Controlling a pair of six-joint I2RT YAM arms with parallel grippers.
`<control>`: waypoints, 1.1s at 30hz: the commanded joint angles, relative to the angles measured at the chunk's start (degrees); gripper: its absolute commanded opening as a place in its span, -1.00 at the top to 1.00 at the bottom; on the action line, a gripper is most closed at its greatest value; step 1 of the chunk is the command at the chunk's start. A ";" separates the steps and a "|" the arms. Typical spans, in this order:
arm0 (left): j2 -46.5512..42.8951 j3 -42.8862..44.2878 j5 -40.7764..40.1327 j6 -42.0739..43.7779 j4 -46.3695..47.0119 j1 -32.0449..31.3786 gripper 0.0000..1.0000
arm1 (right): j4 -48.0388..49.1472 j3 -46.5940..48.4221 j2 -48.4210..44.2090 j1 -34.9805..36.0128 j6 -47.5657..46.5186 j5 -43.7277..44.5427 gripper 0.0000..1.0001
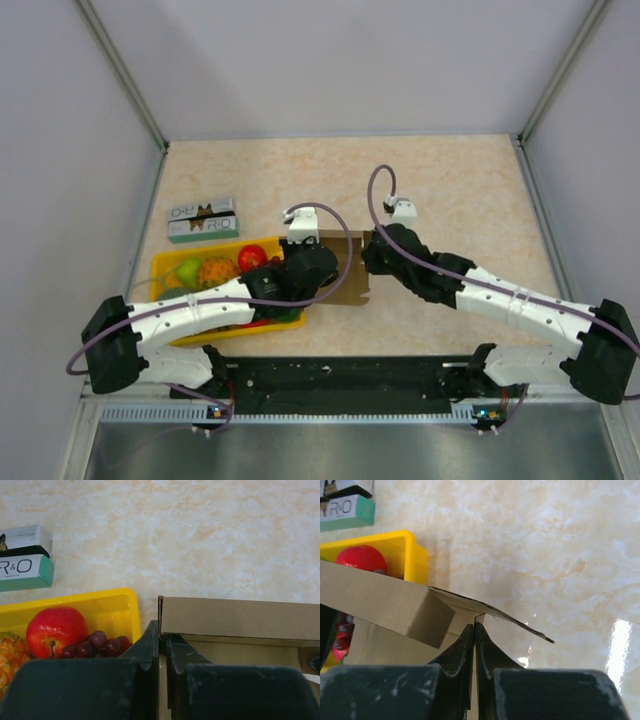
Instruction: Fold the paper box
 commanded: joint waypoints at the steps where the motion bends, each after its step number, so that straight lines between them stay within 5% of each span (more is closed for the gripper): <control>1: 0.59 3.02 1.71 -1.16 0.07 -0.45 1.00 | -0.29 5.57 3.45 3.45 -7.00 5.02 1.00; 10: 0.85 4.60 4.35 -7.13 -3.27 -0.37 1.00 | 3.39 4.44 1.99 4.60 -9.39 -1.82 0.71; 14: 0.85 4.61 4.70 -8.02 -3.71 -0.36 1.00 | 8.92 -3.01 -7.51 1.88 -5.00 -10.33 0.12; 18: -0.20 3.99 5.84 -8.72 -3.63 -0.36 1.00 | 11.65 -9.36 -18.04 -6.64 0.72 -24.91 0.08; 25: -3.62 2.76 9.61 -10.30 -1.36 0.42 1.00 | -4.51 -10.07 -38.27 -13.66 4.14 -25.80 -0.21; 33: -9.42 0.21 13.84 -12.24 2.08 0.95 1.00 | 10.41 -22.90 -41.02 -30.28 22.85 -48.47 -0.22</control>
